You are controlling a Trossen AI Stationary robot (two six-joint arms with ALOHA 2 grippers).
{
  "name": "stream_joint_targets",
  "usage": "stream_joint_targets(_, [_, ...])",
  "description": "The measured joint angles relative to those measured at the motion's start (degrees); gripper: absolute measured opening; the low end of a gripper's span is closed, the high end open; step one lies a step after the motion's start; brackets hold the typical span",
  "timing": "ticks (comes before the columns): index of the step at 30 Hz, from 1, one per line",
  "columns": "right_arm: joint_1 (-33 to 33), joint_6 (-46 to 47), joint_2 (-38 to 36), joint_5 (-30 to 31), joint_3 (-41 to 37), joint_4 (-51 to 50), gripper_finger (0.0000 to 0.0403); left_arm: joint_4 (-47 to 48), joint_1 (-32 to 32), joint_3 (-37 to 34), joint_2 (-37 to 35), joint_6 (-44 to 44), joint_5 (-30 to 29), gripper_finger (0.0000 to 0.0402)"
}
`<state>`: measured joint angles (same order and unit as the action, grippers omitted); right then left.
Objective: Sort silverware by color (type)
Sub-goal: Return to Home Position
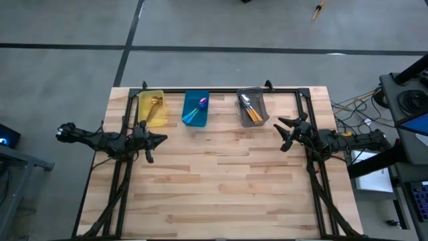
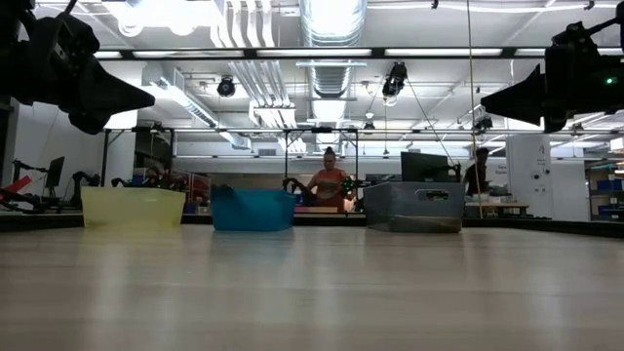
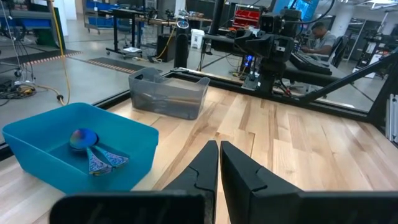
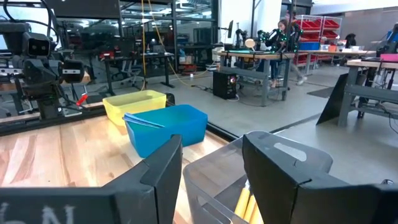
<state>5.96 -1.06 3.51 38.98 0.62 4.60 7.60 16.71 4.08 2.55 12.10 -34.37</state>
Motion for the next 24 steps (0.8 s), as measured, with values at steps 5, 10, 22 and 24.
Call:
stream_joint_targets(5, [0.0,0.0,0.0,0.0,0.0,0.0,0.0156,0.0,0.0,0.0,0.0,0.0,0.0,0.0])
stream_joint_targets(10, [0.0,0.0,0.0,0.0,0.0,0.0,0.0158,0.0,0.0,0.0,0.0,0.0,0.0,0.0])
stream_joint_targets(22, [0.0,0.0,0.0,0.0,0.0,0.0,0.0155,0.0,0.0,0.0,0.0,0.0,0.0,0.0])
stream_joint_targets(24, [0.0,0.0,0.0,0.0,0.0,0.0,0.0157,0.0,0.0,0.0,0.0,0.0,0.0,0.0])
